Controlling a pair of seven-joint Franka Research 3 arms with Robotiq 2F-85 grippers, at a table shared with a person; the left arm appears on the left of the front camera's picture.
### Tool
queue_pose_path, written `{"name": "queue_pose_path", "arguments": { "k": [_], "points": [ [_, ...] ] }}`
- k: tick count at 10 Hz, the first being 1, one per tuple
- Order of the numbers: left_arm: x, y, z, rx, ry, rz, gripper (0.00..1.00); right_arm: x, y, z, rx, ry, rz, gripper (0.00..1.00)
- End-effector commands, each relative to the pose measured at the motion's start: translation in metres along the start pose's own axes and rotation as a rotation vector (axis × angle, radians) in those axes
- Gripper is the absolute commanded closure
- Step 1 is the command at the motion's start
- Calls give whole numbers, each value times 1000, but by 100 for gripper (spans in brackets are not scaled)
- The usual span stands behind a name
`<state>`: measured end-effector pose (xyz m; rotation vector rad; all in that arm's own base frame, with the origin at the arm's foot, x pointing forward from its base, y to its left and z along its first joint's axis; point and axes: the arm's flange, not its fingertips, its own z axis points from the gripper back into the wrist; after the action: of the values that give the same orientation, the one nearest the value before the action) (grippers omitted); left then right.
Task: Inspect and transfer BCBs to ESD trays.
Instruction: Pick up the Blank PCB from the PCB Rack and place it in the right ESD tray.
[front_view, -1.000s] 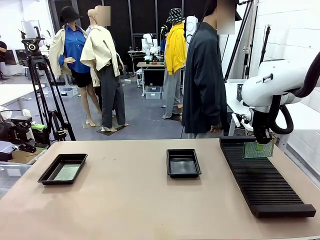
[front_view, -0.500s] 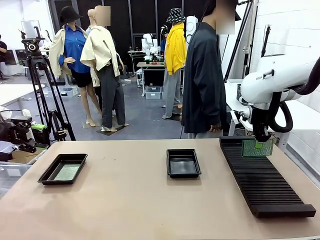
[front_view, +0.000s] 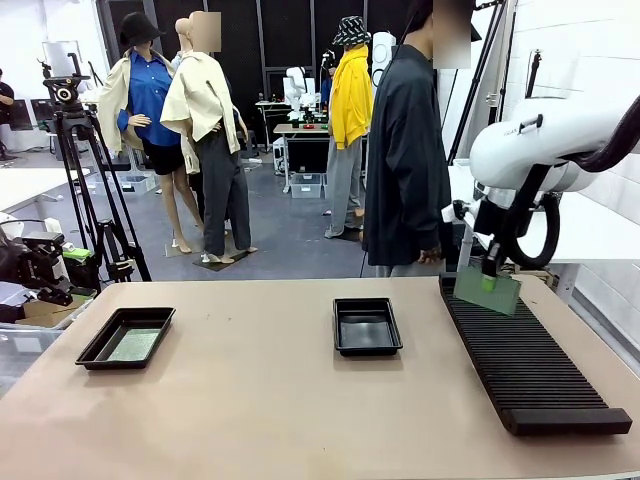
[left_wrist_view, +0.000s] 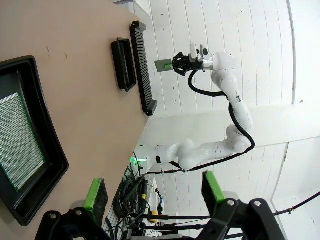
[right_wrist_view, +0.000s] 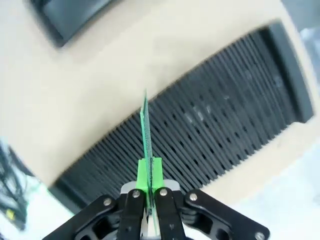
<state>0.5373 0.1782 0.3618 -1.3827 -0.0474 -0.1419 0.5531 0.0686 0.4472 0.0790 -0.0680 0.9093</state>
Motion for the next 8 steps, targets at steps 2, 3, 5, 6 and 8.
{"name": "queue_pose_path", "arguments": {
  "k": [2,3,5,6,8],
  "points": [
    [0,-2,-1,9,5,-2,0,19,30,-2,-143,-13,-300,100],
    [0,-2,-1,9,5,-2,0,32,37,1,-140,3,-400,100],
    [0,-2,-1,9,5,-2,0,63,51,21,-67,-19,-589,100],
    [0,-2,-1,9,5,-2,0,71,57,23,-22,-5,-650,100],
    [0,-2,-1,9,5,-2,0,85,69,26,24,-96,-765,100]
  ]
}}
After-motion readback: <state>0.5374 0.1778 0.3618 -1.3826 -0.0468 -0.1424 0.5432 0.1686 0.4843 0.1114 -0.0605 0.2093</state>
